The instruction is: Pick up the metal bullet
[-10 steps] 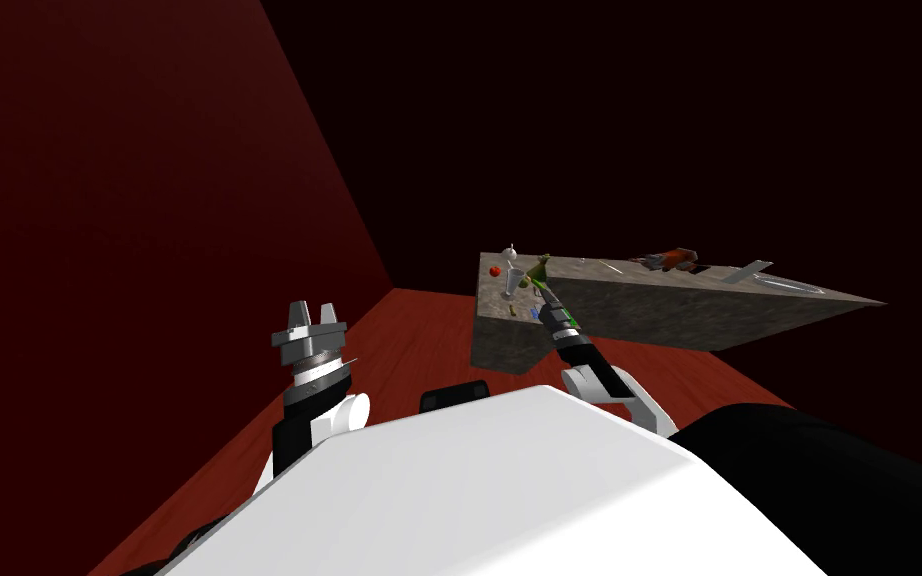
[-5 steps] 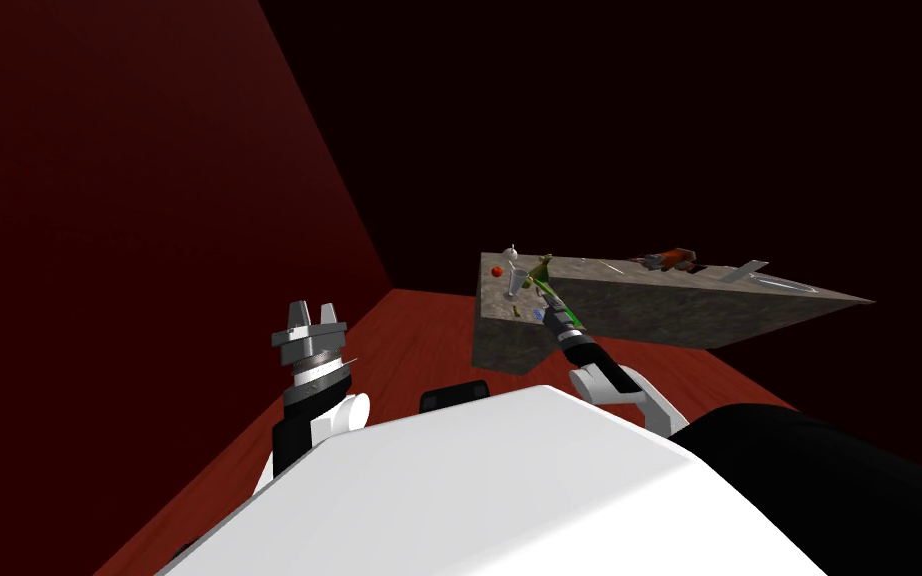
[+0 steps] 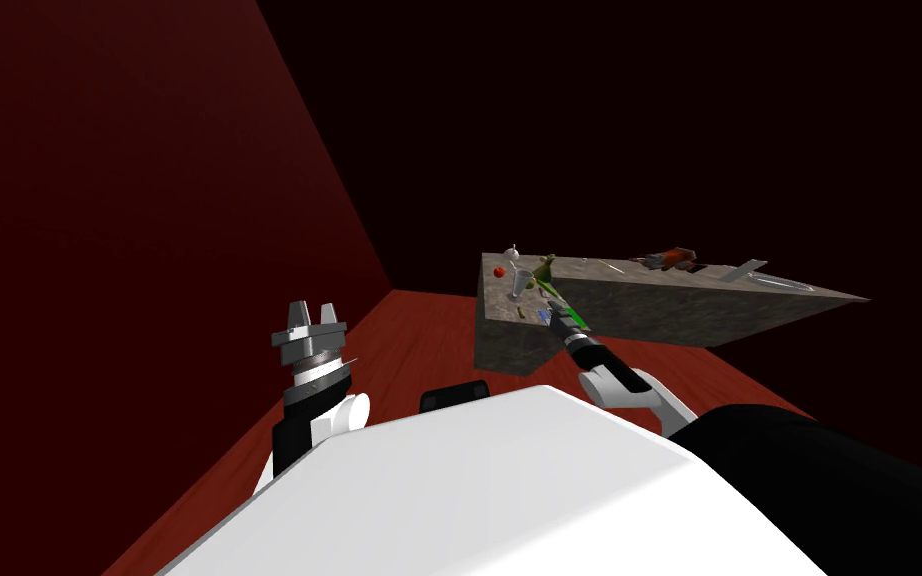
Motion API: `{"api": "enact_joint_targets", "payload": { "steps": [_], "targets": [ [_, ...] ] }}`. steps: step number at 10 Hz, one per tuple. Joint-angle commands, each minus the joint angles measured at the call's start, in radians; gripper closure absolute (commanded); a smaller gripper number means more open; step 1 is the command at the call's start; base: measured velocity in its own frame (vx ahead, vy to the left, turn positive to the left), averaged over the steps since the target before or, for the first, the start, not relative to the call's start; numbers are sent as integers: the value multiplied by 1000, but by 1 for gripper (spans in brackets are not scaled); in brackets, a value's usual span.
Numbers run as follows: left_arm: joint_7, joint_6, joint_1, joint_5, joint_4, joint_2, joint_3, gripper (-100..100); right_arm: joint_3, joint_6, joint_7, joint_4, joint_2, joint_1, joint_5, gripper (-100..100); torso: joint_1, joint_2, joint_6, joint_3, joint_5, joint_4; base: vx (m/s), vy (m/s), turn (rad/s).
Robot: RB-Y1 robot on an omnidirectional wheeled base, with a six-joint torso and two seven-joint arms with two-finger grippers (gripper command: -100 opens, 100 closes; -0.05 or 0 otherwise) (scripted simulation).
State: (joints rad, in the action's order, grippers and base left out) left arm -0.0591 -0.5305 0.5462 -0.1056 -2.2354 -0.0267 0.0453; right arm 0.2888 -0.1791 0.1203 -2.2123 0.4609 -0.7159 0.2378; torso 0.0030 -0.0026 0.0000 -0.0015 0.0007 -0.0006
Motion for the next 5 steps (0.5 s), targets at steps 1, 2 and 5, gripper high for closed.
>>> {"api": "enact_joint_targets", "payload": {
  "steps": [1,2,5],
  "targets": [
    [0,0,0,0,0,0,0,0,12,-50,17,5,13,-5,15,-100,0,0,0,0,0,0,41,57,-31],
    [0,0,0,0,0,0,0,0,36,-80,49,19,38,-20,48,-100,0,0,0,0,0,0,71,75,-39],
    [0,0,0,0,0,0,0,0,61,-179,82,33,62,-36,83,-100,1,-3,0,-2,0,-1,74,67,-27]
  ]
}}
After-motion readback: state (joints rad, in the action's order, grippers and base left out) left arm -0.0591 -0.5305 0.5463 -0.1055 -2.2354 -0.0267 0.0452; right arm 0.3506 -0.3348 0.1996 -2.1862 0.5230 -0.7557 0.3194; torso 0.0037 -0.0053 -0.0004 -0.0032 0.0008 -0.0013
